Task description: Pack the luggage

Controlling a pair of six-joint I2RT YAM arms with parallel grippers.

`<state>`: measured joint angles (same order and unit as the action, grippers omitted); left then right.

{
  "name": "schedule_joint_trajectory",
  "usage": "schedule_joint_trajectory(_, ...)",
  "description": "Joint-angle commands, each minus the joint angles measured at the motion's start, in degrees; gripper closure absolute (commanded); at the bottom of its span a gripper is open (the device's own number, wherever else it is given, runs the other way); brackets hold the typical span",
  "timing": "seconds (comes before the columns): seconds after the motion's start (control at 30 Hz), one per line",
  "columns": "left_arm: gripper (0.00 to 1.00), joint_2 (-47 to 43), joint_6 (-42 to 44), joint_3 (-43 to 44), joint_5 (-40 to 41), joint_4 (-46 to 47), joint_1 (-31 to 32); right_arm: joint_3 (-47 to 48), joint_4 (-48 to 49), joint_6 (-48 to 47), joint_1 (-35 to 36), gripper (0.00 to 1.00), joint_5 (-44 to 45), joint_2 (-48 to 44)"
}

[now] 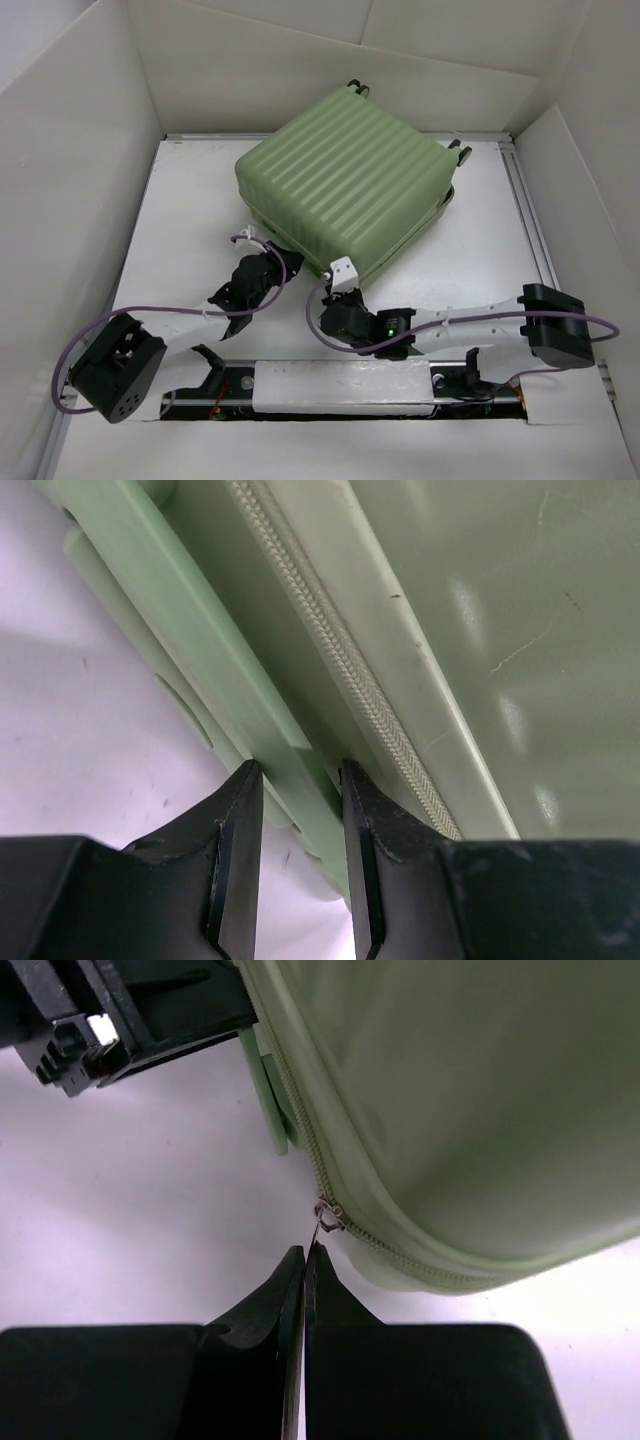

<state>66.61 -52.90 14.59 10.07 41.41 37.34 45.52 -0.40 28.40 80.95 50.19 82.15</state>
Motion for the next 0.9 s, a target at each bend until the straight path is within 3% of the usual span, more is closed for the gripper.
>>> schedule_joint_trajectory(0.0,1.00,-5.5,3.7,1.5,-16.2,1.6,5.3,7.8,3.4,3.3,5.5,1.00,-12.0,-1.9)
schedule_joint_trajectory(0.13,1.00,-8.0,4.2,0.8,-18.8,1.6,5.8,11.0,3.4,2.6,1.8,1.00,-15.4,-0.3)
schedule_joint_trajectory(0.33,1.00,-8.0,3.7,-2.6,-25.2,6.7,5.8,23.5,3.4,-2.4,1.1,1.00,-21.3,7.5)
schedule_joint_trajectory(0.47,1.00,-9.4,3.7,-3.3,-25.5,6.7,5.8,22.9,3.4,-1.8,2.3,1.00,-22.7,6.7)
schedule_joint_trajectory(0.5,1.00,-10.4,3.7,-3.3,-24.4,2.8,5.8,20.3,3.4,-1.8,3.0,1.00,-20.0,5.7)
schedule_joint_trajectory(0.63,0.67,-19.9,4.9,-2.7,-17.8,-8.1,5.8,13.1,1.7,1.1,5.1,0.77,-15.4,-2.9)
schedule_joint_trajectory(0.67,0.59,-24.8,4.9,-2.0,-16.8,-10.5,5.8,12.2,0.2,1.1,5.1,0.62,-15.4,-6.9)
schedule_joint_trajectory(0.7,0.49,-27.3,4.9,-1.3,-14.0,-13.4,5.8,11.7,-1.1,1.1,5.1,0.56,-14.8,-8.7)
schedule_joint_trajectory(0.77,0.42,-34.2,4.9,1.4,-11.2,-22.3,5.8,11.7,-4.9,1.1,5.1,0.37,-13.0,-12.7)
schedule_joint_trajectory(0.87,0.32,-39.9,4.4,5.5,-5.9,-30.8,5.3,16.7,-10.7,-1.9,3.1,0.29,-12.0,-14.2)
